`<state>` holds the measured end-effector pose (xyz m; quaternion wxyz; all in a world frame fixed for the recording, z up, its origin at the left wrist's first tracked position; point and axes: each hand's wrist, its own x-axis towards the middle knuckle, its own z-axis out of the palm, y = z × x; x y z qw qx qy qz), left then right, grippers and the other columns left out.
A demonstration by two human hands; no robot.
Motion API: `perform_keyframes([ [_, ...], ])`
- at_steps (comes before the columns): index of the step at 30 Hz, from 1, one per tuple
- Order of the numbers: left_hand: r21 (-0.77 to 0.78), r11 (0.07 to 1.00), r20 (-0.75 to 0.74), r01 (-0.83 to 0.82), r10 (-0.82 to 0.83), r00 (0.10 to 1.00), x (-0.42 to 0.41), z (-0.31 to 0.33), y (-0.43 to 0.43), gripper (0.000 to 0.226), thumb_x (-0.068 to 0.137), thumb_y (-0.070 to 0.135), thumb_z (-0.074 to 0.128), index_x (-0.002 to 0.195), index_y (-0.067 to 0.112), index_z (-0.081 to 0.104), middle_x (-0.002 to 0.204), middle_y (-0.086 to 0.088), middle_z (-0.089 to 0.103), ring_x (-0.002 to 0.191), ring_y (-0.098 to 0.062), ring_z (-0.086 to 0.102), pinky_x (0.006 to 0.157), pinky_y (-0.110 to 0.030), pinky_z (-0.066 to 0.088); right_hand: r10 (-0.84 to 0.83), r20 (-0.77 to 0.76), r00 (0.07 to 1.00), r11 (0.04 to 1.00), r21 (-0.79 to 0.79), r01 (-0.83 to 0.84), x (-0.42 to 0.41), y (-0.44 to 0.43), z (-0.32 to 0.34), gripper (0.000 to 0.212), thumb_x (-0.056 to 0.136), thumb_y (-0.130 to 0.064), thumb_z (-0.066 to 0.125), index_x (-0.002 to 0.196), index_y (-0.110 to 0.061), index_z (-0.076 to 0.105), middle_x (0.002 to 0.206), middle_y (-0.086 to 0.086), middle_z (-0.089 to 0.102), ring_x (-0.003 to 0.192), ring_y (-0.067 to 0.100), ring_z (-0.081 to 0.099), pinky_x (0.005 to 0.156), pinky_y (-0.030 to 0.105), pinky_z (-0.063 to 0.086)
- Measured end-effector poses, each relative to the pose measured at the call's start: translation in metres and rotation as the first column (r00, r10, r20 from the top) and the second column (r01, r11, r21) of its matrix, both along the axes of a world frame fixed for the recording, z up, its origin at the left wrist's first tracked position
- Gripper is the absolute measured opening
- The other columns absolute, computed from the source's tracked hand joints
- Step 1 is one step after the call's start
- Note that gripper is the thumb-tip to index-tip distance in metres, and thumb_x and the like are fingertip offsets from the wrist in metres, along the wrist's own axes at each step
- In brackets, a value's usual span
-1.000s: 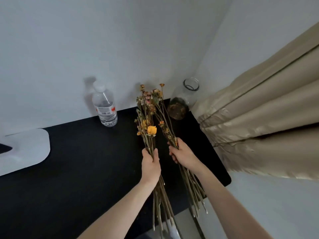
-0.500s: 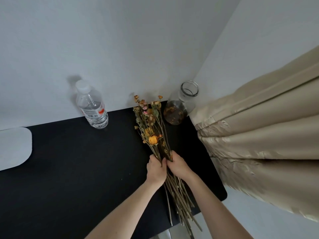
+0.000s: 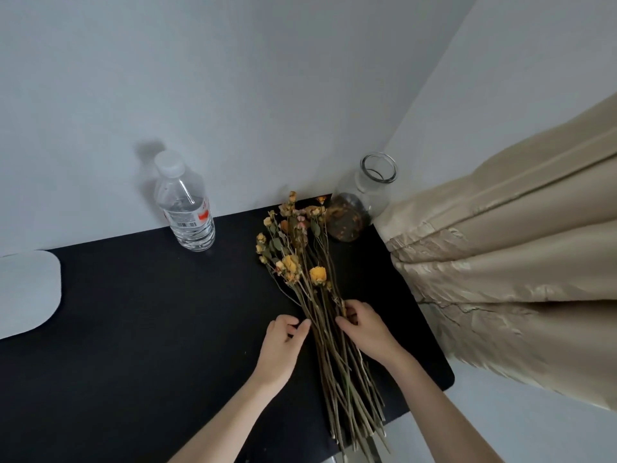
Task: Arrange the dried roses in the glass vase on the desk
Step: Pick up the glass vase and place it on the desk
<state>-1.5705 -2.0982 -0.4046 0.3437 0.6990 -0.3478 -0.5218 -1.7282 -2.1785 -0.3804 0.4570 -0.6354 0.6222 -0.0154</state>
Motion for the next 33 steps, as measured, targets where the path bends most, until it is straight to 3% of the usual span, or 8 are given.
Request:
perform_keyframes([
  [3, -0.086, 0.994, 0.014, -0.063, 0.065, 0.998, 0.017, 0.001, 0.014, 0.012, 0.095, 0.026, 0.046, 0.100, 0.022, 0.056, 0.104, 0.000, 0.055, 0.091, -0.010, 0.056, 0.081, -0.030, 0.049, -0.002, 0.004, 1.000, 0.998, -0.058, 0.002, -0.001, 0.003, 0.000, 0.036, 0.092, -0.030, 0.053, 0.128, -0.023, 0.049, 0.117, -0.004, 0.048, 0.109, 0.010, 0.049, 0.095, 0.024, 0.041],
  [8, -0.315, 0.941, -0.031, -0.122, 0.118, 0.992, 0.038, 0.006, 0.006, 0.012, 0.093, 0.022, 0.047, 0.104, 0.023, 0.051, 0.085, 0.002, 0.058, 0.073, -0.004, 0.060, 0.057, -0.011, 0.048, -0.081, 0.081, 0.993, 0.932, -0.346, 0.105, 0.011, -0.011, 0.003, 0.039, 0.092, -0.030, 0.055, 0.129, -0.021, 0.046, 0.120, -0.005, 0.051, 0.114, 0.008, 0.048, 0.095, 0.021, 0.038],
  [16, -0.668, 0.744, -0.033, 0.005, -0.036, 0.999, 0.046, 0.012, -0.059, 0.035, 0.088, 0.029, 0.055, 0.119, 0.027, 0.038, 0.097, 0.007, 0.057, 0.086, -0.004, 0.061, 0.078, -0.024, 0.052, -0.127, 0.339, 0.932, 0.656, -0.676, 0.335, 0.037, -0.075, 0.019, 0.071, 0.085, -0.042, 0.061, 0.142, -0.016, 0.029, 0.145, 0.001, 0.038, 0.133, 0.013, 0.036, 0.101, 0.021, 0.028],
  [19, -0.712, 0.702, -0.051, 0.014, -0.071, 0.996, 0.036, 0.008, -0.088, 0.046, 0.087, 0.031, 0.058, 0.126, 0.023, 0.036, 0.105, 0.010, 0.054, 0.089, 0.006, 0.057, 0.076, -0.014, 0.049, -0.137, 0.405, 0.904, 0.590, -0.700, 0.403, 0.041, -0.103, 0.024, 0.077, 0.083, -0.042, 0.064, 0.144, -0.013, 0.026, 0.148, 0.004, 0.035, 0.131, 0.010, 0.034, 0.098, 0.013, 0.027],
  [22, -0.737, 0.674, -0.035, 0.043, -0.103, 0.994, 0.023, 0.010, -0.123, 0.063, 0.086, 0.027, 0.061, 0.138, 0.016, 0.026, 0.122, 0.004, 0.049, 0.103, 0.001, 0.052, 0.075, 0.000, 0.042, -0.182, 0.481, 0.858, 0.574, -0.656, 0.489, 0.043, -0.128, 0.030, 0.079, 0.083, -0.036, 0.066, 0.144, -0.007, 0.024, 0.151, 0.012, 0.031, 0.138, 0.020, 0.030, 0.103, 0.022, 0.025],
  [26, -0.710, 0.701, -0.031, 0.068, -0.126, 0.992, 0.005, 0.018, -0.169, 0.093, 0.081, 0.031, 0.068, 0.146, 0.013, 0.003, 0.150, -0.009, 0.025, 0.137, -0.020, 0.027, 0.111, -0.034, 0.030, -0.208, 0.553, 0.807, 0.592, -0.586, 0.554, 0.045, -0.148, 0.039, 0.075, 0.080, -0.037, 0.070, 0.139, -0.005, 0.034, 0.142, 0.012, 0.042, 0.129, 0.020, 0.041, 0.099, 0.024, 0.031],
  [29, -0.671, 0.734, -0.014, 0.105, -0.154, 0.988, -0.003, 0.017, -0.200, 0.110, 0.075, 0.029, 0.075, 0.146, 0.012, -0.007, 0.154, -0.011, 0.014, 0.141, -0.022, 0.018, 0.114, -0.037, 0.022, -0.171, 0.601, 0.781, 0.618, -0.552, 0.560, 0.047, -0.159, 0.049, 0.063, 0.077, -0.029, 0.074, 0.128, -0.002, 0.047, 0.131, 0.011, 0.052, 0.123, 0.022, 0.049, 0.096, 0.026, 0.038],
  [33, -0.611, 0.769, 0.110, 0.189, -0.154, 0.982, -0.011, 0.010, -0.229, 0.118, 0.068, 0.034, 0.080, 0.146, 0.010, -0.005, 0.156, -0.009, 0.009, 0.141, -0.025, 0.015, 0.114, -0.038, 0.020, -0.142, 0.610, 0.780, 0.665, -0.525, 0.532, 0.047, -0.169, 0.055, 0.059, 0.075, -0.018, 0.077, 0.125, 0.000, 0.050, 0.128, 0.016, 0.056, 0.121, 0.026, 0.052, 0.104, 0.034, 0.041],
])
